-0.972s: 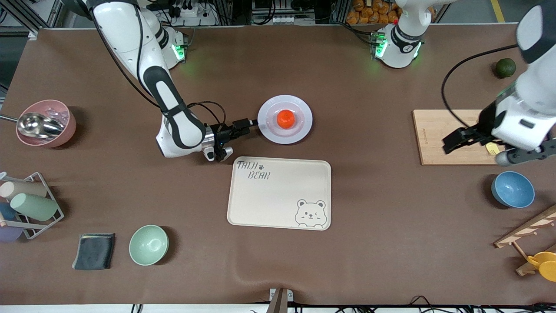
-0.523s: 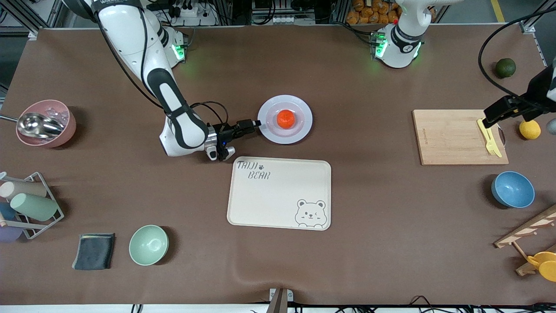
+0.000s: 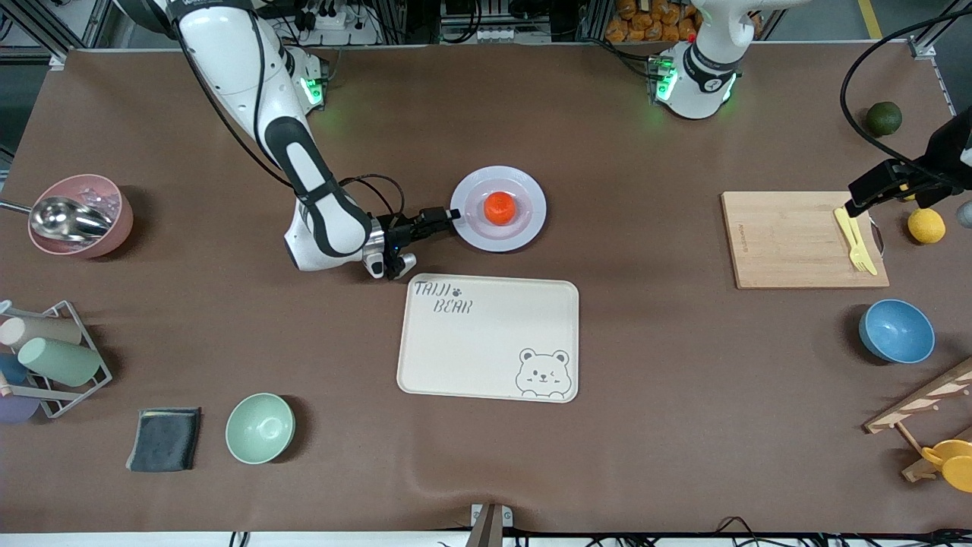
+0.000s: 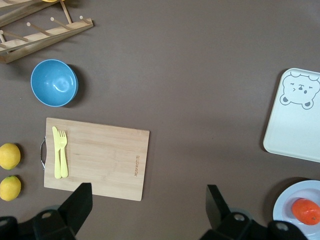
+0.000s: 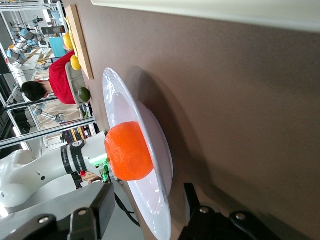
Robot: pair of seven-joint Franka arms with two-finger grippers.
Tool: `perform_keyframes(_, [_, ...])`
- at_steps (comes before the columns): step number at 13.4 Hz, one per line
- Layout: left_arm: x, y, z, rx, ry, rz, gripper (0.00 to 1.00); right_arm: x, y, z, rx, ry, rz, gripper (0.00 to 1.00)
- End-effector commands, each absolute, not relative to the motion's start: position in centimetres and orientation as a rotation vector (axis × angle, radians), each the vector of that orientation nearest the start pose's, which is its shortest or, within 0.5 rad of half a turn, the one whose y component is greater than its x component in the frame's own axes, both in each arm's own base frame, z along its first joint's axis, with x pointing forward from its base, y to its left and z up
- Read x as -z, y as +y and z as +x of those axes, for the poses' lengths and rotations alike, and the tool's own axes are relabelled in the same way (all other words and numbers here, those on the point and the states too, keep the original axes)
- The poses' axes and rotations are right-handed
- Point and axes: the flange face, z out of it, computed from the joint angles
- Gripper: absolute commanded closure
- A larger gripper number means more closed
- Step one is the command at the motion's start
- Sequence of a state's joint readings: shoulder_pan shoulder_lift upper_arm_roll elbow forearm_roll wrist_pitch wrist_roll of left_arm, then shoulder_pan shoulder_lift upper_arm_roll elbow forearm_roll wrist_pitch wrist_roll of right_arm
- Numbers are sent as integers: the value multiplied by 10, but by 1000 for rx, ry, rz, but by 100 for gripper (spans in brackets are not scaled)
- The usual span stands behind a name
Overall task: Place orange and plate with both arms
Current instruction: 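Grasp the white plate rim with the right gripper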
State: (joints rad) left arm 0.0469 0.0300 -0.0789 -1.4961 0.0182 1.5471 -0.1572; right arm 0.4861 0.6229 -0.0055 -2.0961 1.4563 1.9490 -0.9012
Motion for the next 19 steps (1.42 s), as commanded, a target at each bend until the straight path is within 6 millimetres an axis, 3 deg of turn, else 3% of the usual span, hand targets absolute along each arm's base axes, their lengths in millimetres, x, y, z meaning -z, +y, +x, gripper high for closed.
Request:
perform_keyframes(1, [-643,-12,556,24,-176,-3137,0,-100,313,425,-366,-222,-1959,42])
perform_keyframes(3, [-640,-12,556,12,-176,-3137,0,-98,315,425,-350,-214,-1980,54])
perform_keyframes(6, [-640,-11,555,7,-181,-3136,0,-98,315,425,-351,-213,-1981,100])
perform_keyframes(12, [-636,-8,556,-12,-185,-3138,0,-103,312,432,-348,-190,-1971,100])
perform_keyframes(19, [-634,-15,556,-17,-169,-3138,0,-142,313,444,-335,-175,-1825,100])
